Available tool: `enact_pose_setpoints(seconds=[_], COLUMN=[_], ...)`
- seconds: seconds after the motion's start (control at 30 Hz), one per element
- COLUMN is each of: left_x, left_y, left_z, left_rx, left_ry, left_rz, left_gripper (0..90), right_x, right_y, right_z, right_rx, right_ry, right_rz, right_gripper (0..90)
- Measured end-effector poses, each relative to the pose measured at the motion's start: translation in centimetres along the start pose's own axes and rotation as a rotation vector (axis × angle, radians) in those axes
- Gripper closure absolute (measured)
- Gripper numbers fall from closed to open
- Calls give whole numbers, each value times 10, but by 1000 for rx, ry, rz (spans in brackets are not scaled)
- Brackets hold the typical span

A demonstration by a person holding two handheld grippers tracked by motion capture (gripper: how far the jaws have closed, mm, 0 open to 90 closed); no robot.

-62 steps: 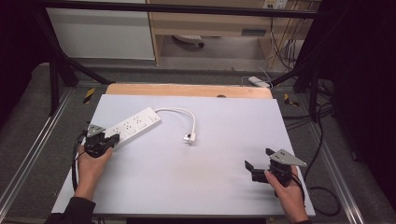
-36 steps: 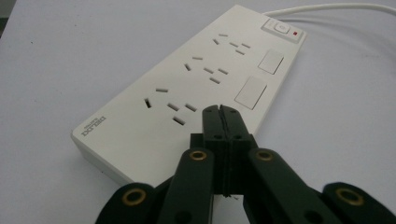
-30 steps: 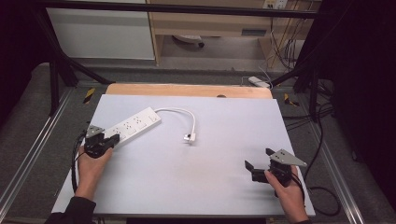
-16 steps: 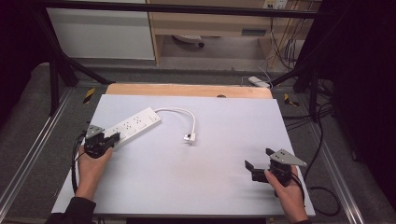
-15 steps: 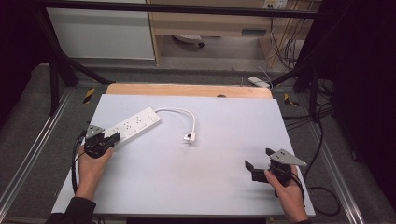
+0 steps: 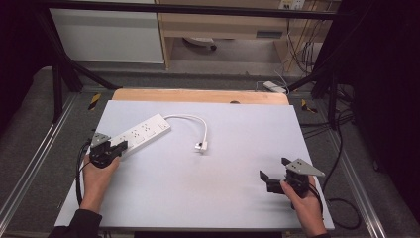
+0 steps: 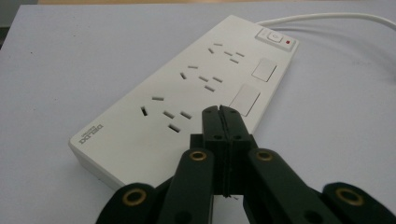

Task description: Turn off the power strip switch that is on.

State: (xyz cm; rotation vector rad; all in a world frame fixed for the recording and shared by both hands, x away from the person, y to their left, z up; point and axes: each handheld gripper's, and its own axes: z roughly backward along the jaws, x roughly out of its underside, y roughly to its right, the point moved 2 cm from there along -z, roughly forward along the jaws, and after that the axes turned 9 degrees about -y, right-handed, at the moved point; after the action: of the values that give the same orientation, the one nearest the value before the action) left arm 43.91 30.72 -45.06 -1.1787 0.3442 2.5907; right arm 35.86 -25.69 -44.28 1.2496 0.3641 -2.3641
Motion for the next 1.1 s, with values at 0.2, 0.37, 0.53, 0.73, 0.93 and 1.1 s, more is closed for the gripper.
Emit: enact_pose_setpoints(seconds=[0.2, 0.37, 0.53, 0.73, 0.93, 1.1], left_x=[-1, -1, -2, -3, -4, -5], left_y=[0, 0, 0, 0, 1, 2], left_z=[2, 2, 4, 6, 6, 7], left_rx=[3, 3, 9, 14, 8, 8], left_ry=[13, 17, 38, 52, 65, 86], left_rz=[6, 7, 5, 6, 11, 20], left_gripper=[900, 900, 900, 900, 792, 693], right_x=[0, 0, 0, 1, 1, 1], right_y=[0, 0, 0, 0, 0, -1], right_z=[0, 0, -1, -1, -1, -2], right_rx=[0, 0, 2, 2, 2, 0], right_ry=[0, -3, -6, -7, -8, -12], right_rz=[0, 0, 1, 3, 3, -1], right_gripper=[30, 30, 30, 30, 30, 30])
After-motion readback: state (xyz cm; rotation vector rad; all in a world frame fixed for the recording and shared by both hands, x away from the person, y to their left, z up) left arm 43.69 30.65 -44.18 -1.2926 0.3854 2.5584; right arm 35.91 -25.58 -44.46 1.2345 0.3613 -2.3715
